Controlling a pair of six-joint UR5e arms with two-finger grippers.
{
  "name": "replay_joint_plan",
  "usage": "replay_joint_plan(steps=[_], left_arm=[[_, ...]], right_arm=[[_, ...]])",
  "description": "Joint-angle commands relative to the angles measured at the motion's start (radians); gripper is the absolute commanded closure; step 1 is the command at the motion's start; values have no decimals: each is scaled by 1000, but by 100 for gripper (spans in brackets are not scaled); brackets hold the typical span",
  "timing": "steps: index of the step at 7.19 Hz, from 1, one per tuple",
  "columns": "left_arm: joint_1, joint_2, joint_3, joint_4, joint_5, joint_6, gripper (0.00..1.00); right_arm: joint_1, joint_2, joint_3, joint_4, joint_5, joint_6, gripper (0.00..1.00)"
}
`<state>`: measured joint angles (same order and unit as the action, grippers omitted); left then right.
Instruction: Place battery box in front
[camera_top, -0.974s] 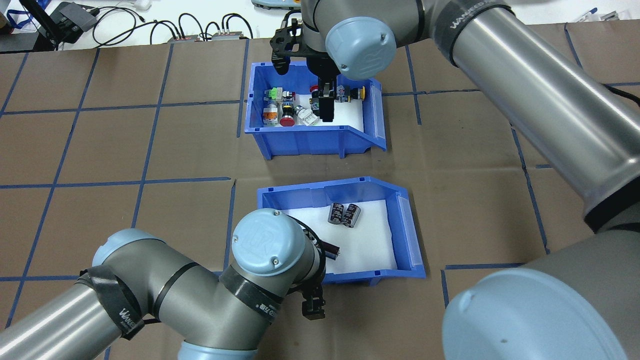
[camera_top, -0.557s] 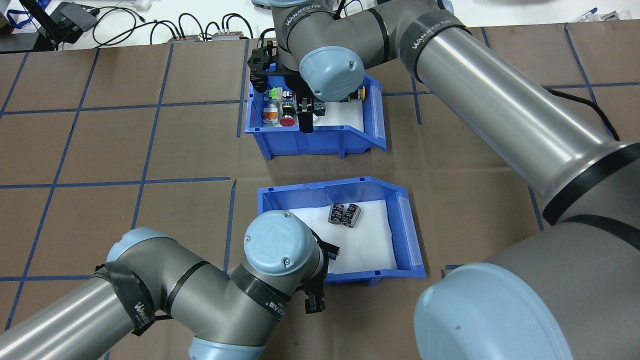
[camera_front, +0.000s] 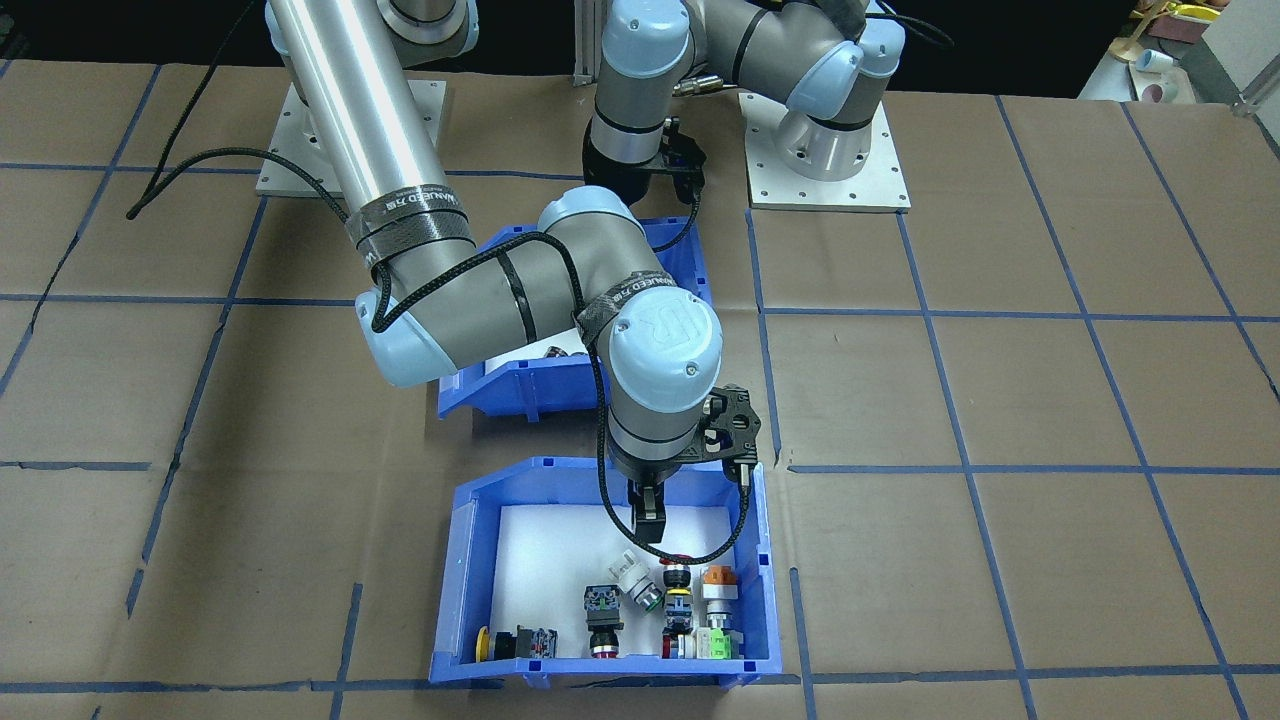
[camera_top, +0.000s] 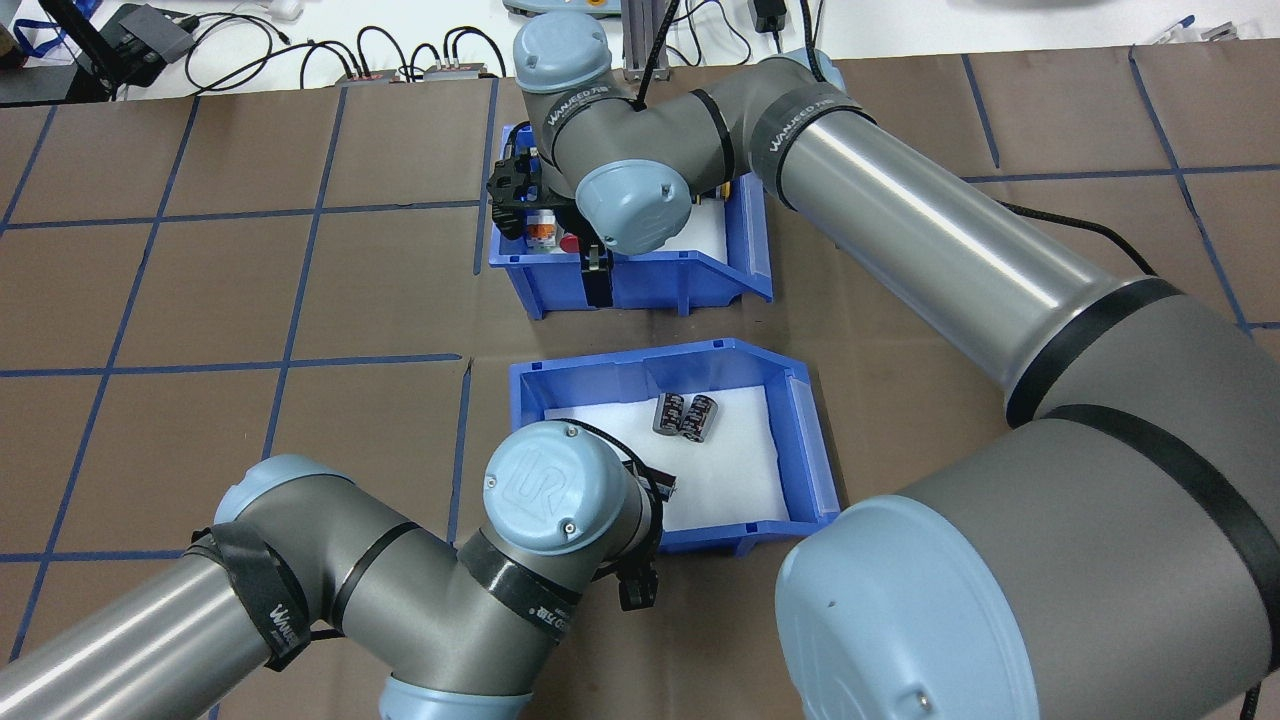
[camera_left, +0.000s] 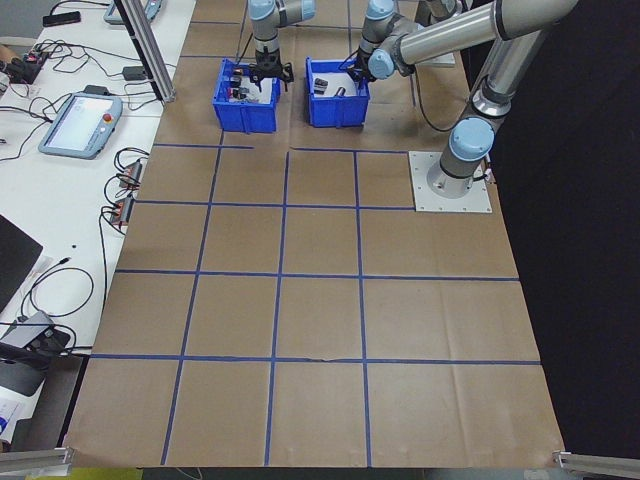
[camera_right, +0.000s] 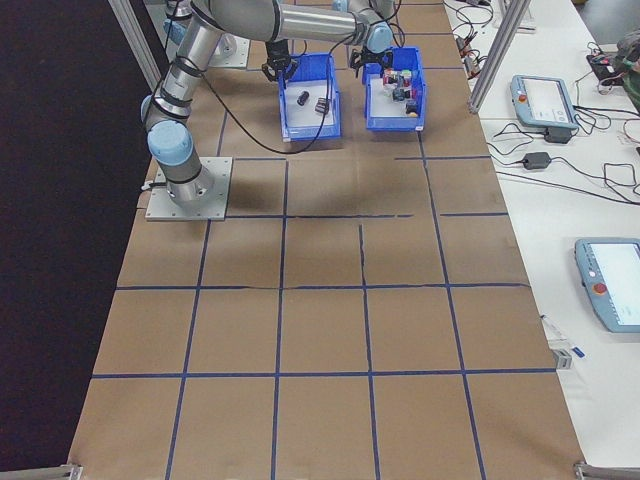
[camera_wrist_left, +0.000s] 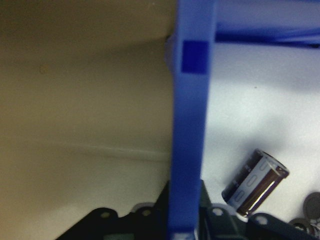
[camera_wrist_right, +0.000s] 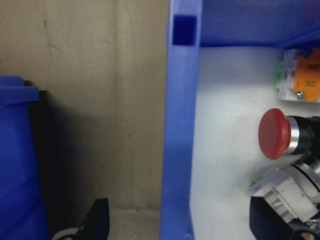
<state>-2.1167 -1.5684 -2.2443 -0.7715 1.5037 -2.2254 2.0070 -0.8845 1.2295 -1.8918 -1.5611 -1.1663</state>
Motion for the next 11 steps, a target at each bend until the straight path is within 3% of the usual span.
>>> replay_joint_plan(steps=[1,3,4,6,7,9,11], left_arm=[[4,54,6,-17,12,35,100],[14,82,3,-44,7,46,100],[14,82,2,-46,7,46,100],[18,112,0,-95,10,91,100],[29,135,0,-129,10,111,100],[69,184,-5,-188,13,183,100],[230,273,-49,-238,12,370,100]], right_arm=[[-1,-7,-4,-1,-8,26,38],[-2,-14,-10,-1,-7,27,85],[-2,-33,-10,-3,-10,27,94],[-19,-62,-12,-1,-13,19,96],[-48,-88,-7,-1,-66,10,97],[-160,-134,10,16,-80,-57,98],[-290,-187,13,75,-82,-201,98]])
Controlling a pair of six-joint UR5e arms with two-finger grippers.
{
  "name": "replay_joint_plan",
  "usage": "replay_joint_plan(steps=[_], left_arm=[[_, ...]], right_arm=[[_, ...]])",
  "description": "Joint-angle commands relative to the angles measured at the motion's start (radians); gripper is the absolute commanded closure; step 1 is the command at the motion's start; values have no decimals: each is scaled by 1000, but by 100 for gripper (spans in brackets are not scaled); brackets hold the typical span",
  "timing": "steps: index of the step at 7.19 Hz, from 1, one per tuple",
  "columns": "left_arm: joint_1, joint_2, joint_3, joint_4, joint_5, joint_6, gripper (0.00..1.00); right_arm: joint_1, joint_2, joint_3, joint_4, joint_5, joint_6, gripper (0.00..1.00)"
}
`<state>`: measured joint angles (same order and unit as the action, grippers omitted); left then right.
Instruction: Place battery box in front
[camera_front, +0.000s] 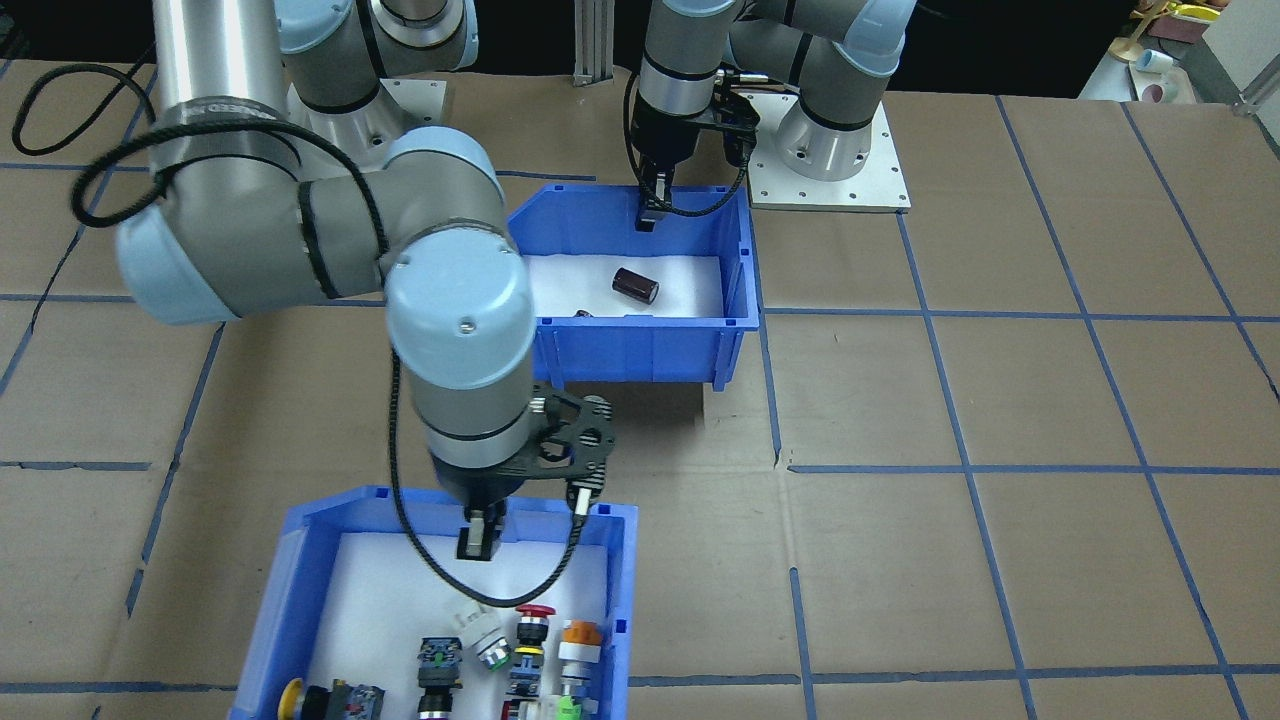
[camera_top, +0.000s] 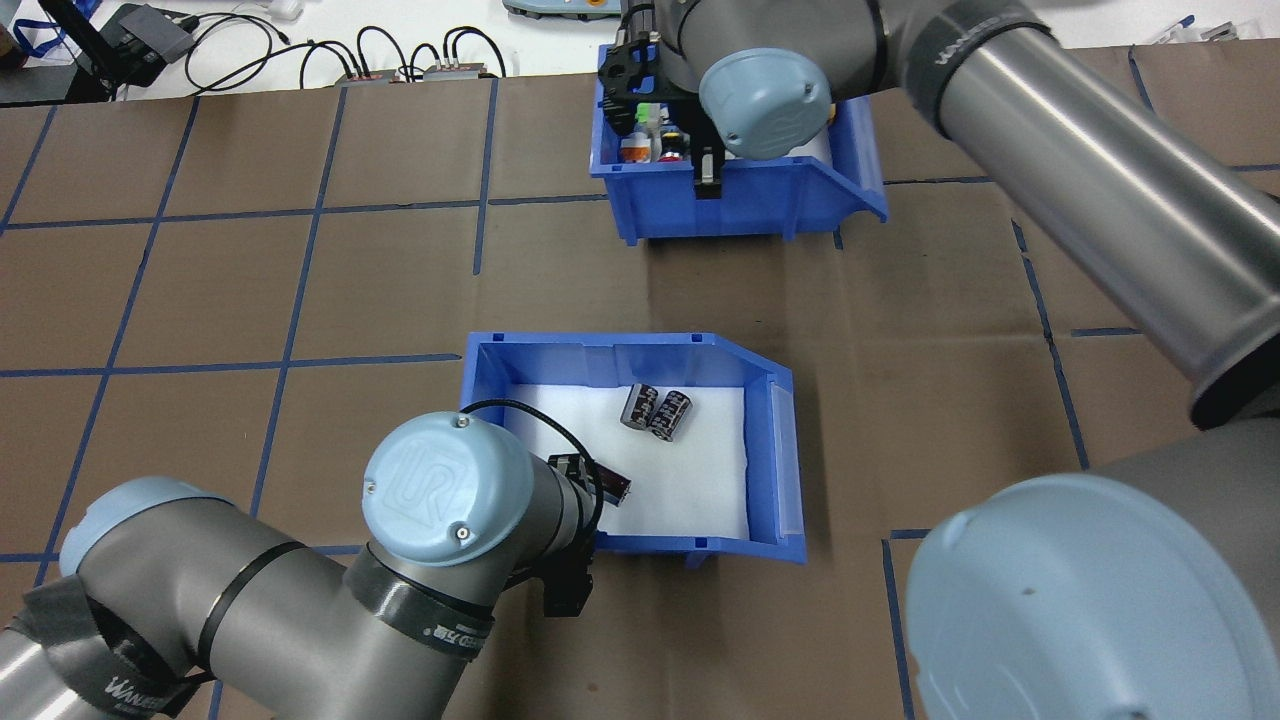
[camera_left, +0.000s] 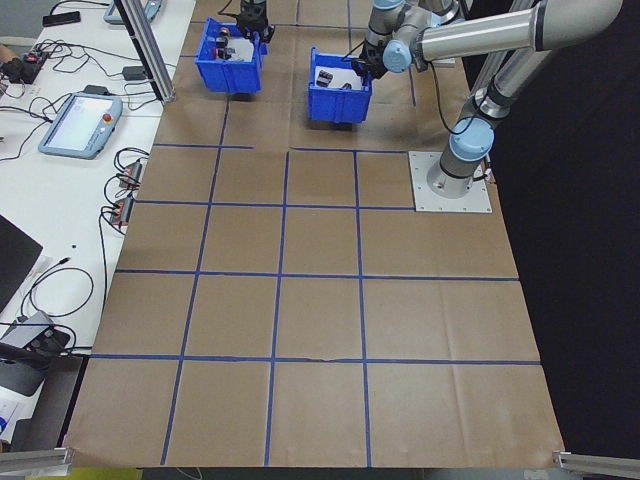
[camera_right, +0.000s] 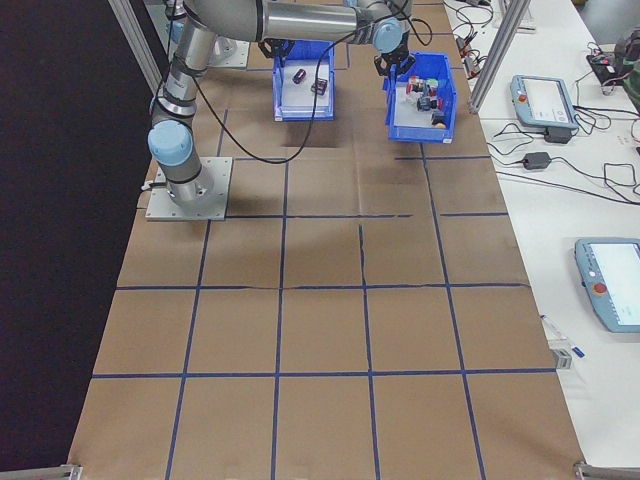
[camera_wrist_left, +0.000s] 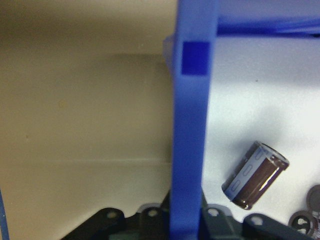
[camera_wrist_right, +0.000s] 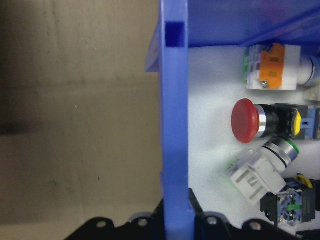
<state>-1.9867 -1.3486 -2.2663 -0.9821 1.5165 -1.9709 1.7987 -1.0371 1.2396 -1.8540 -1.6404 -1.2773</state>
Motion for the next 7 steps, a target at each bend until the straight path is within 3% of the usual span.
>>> replay_joint_plan(steps=[1,2,4,7], left_arm=[[214,60,-30,-27,-13,236,100],[309,59,-27,-29,-16,332,100],[448,-7,22,-18,-91,400,100],[412,-273,264,-4,-98,391,100]], right_arm=[[-151,-53,9,56,-3,-150,98],[-203,-81,27,61,-3,-209,98],[-296,-135,82,61,-1,-337,98],[-442,-234,182,61,8,-515,98]])
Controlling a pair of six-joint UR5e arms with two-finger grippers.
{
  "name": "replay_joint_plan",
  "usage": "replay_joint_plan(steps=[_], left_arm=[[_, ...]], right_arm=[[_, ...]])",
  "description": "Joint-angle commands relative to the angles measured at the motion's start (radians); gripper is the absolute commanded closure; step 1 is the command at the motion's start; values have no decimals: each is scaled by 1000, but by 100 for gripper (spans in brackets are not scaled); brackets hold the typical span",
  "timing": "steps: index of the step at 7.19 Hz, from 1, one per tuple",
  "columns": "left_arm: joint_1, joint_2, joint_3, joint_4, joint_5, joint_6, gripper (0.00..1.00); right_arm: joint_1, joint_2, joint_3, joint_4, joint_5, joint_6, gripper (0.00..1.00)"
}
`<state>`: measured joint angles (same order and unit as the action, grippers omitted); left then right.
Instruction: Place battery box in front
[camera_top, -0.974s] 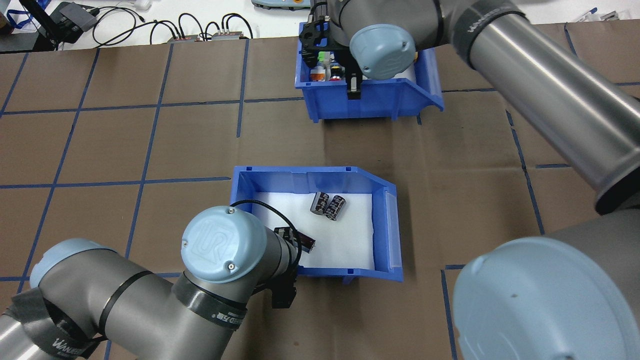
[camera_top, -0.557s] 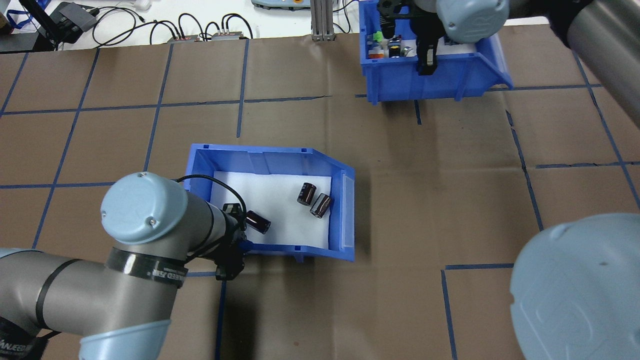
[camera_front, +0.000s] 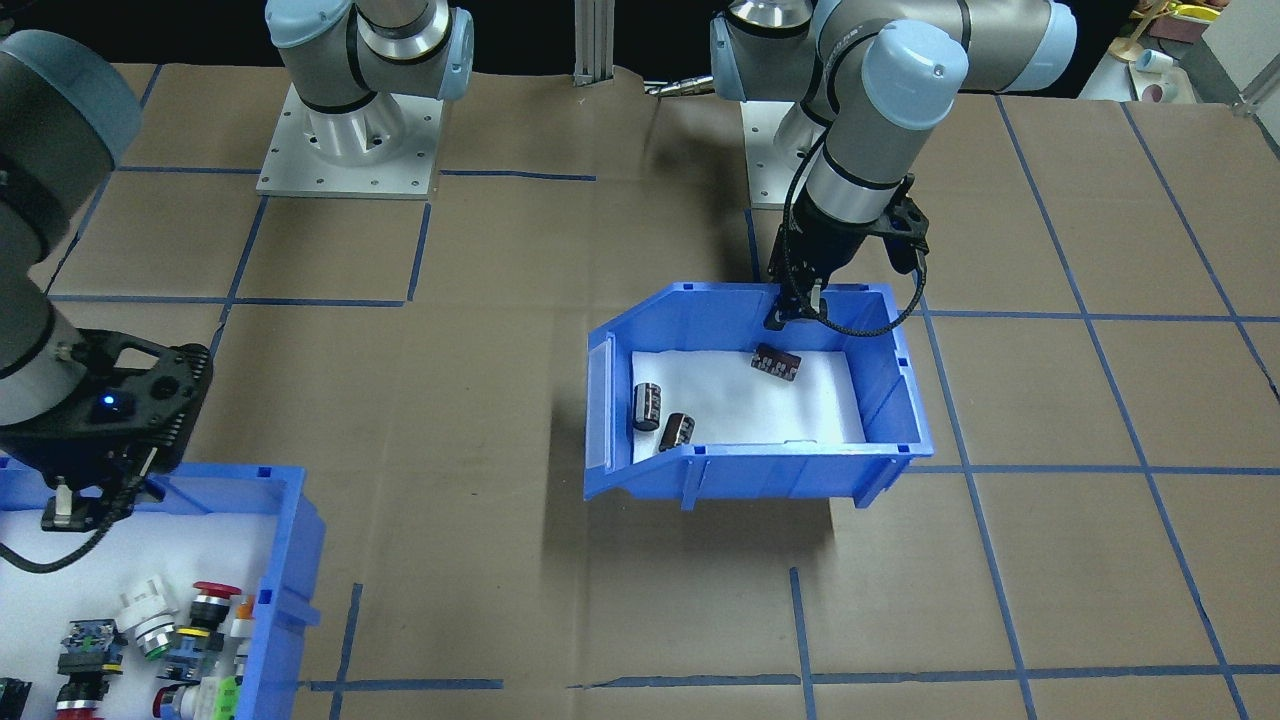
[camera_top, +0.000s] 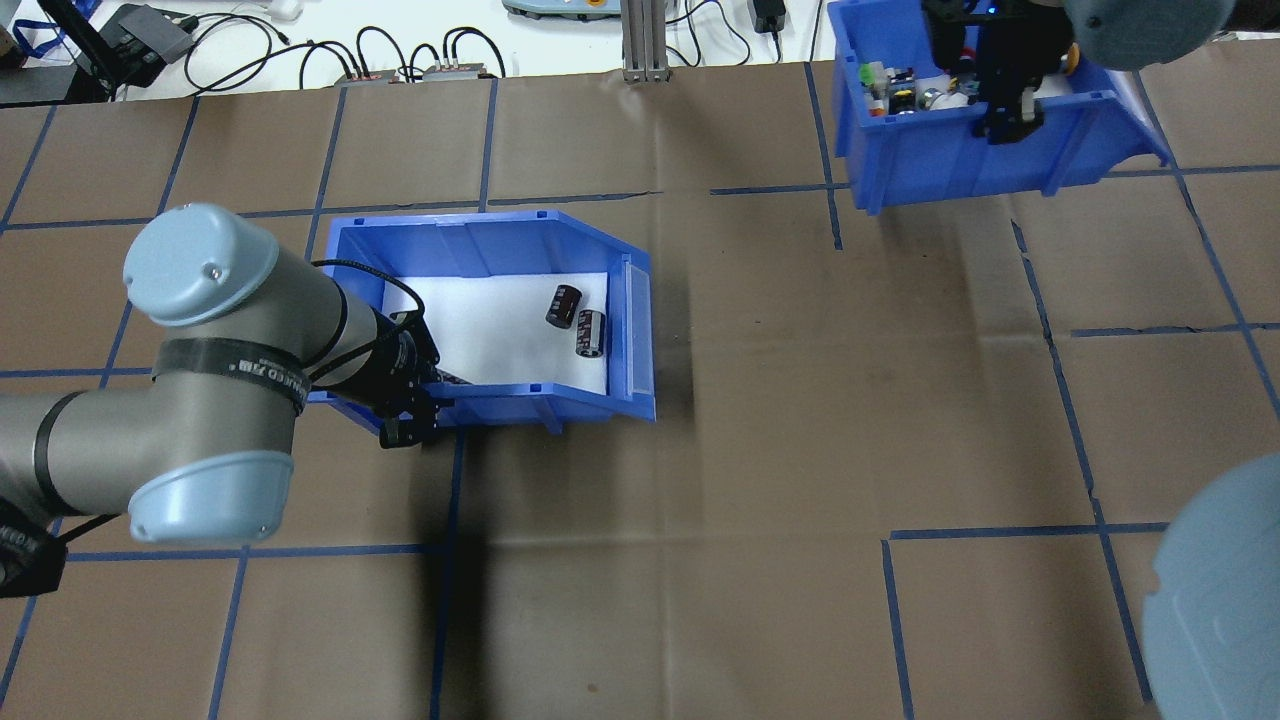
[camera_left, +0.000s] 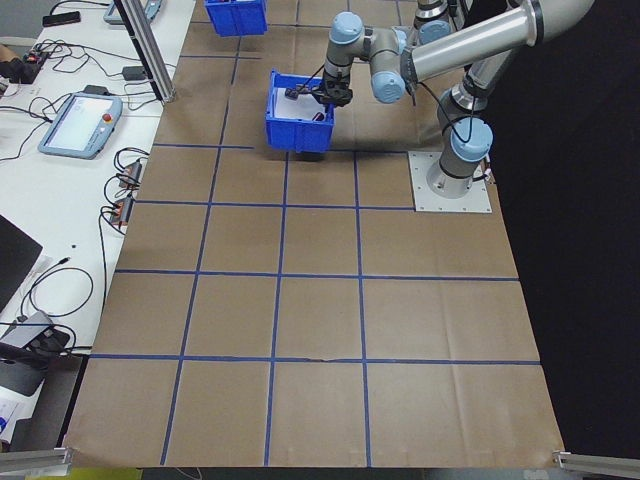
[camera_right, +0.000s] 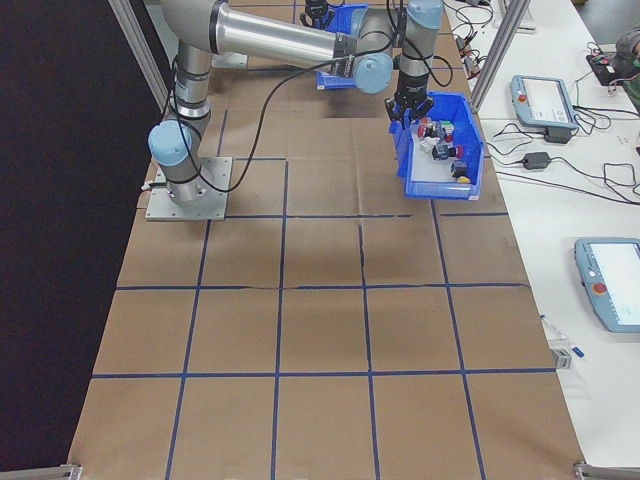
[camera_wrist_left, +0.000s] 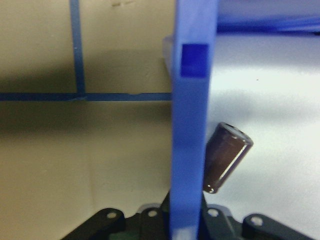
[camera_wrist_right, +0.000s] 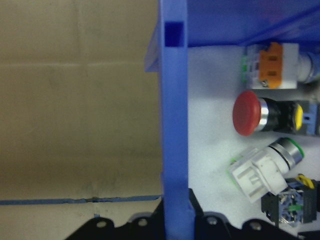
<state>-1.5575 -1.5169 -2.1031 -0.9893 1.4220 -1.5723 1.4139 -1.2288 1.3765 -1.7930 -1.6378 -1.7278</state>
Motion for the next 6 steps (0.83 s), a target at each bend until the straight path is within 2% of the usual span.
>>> replay_joint_plan(steps=[1,3,6], left_arm=[[-57,-187,168,4,0,-17,100],[-140,-340,341,3,2,-98,100],[-197,-500,512,20,0,-152,96]], right_arm=[[-105,-84,100,-2,9,-117,98],[-159,-164,217,-3,23,-173,98],[-199,-225,292,-3,23,-243,98]])
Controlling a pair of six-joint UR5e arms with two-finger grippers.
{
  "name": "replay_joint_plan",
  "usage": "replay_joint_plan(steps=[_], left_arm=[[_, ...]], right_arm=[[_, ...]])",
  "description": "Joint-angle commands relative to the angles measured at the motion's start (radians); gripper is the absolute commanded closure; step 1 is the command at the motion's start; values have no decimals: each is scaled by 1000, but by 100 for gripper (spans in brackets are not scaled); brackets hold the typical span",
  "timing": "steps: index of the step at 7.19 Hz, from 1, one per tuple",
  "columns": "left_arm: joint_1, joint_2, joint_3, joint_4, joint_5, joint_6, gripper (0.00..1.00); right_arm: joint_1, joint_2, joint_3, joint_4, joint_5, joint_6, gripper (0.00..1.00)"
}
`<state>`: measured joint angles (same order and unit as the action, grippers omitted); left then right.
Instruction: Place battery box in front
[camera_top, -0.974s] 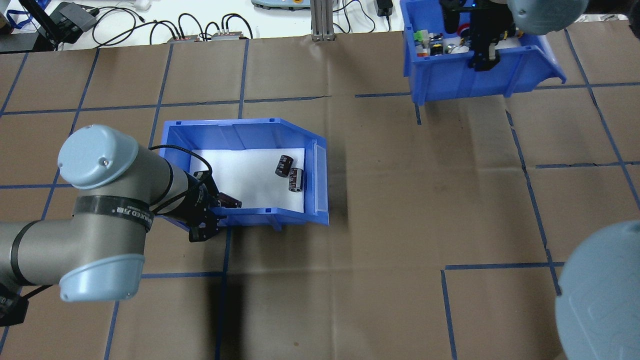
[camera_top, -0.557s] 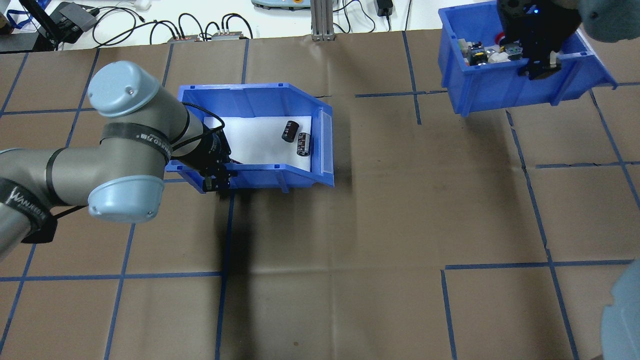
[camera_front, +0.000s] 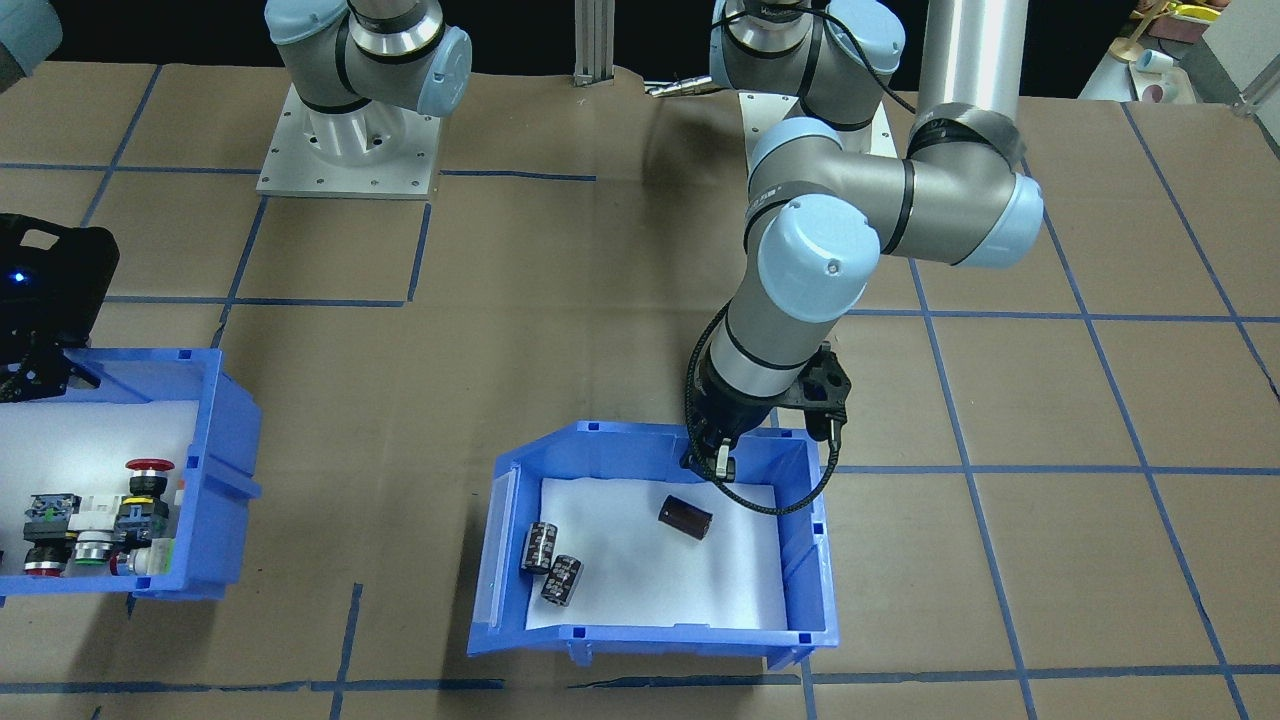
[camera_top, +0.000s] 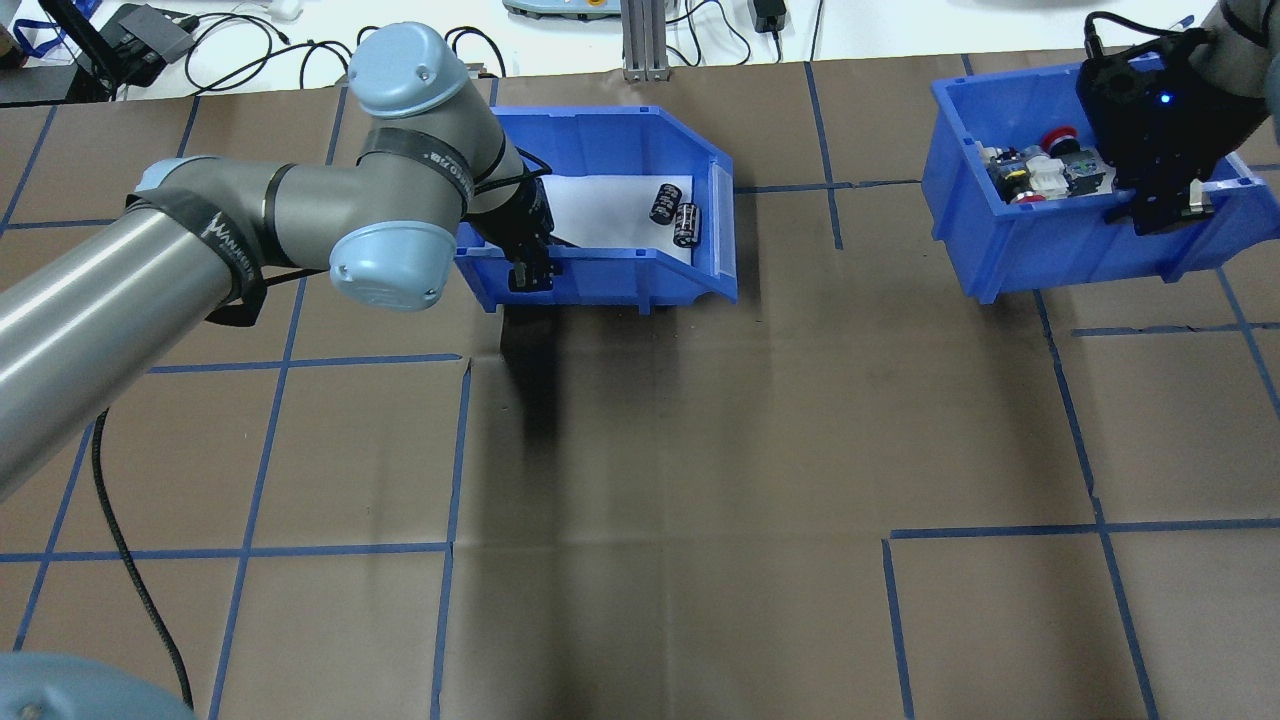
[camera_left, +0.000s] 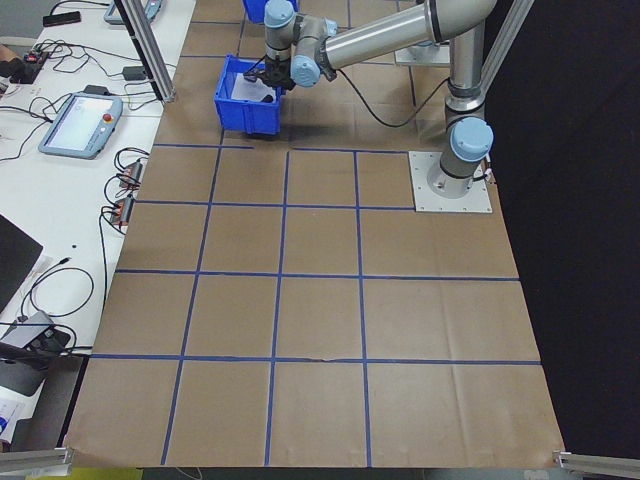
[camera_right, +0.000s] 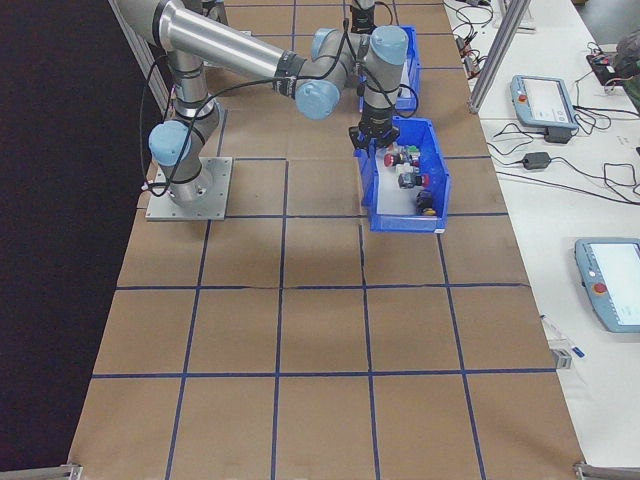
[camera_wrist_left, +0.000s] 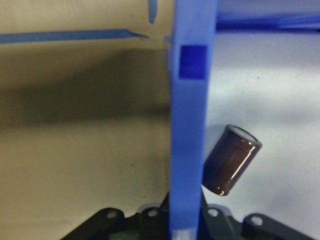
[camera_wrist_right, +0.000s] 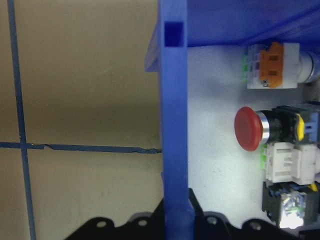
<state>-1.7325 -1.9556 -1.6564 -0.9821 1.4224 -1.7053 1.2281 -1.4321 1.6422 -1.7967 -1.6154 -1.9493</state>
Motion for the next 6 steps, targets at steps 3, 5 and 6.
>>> replay_joint_plan(steps=[3,5,6], left_arm=[[-79,-118,92,51,1,-122,92],[-85,-115,90,53,1,-102,23],[-87,-117,87,43,22,-102,1]], right_arm=[[-13,-24,28,2,0,-20,98],[-9,-46,42,2,-1,-13,98],[-9,-62,71,0,-1,-10,98]])
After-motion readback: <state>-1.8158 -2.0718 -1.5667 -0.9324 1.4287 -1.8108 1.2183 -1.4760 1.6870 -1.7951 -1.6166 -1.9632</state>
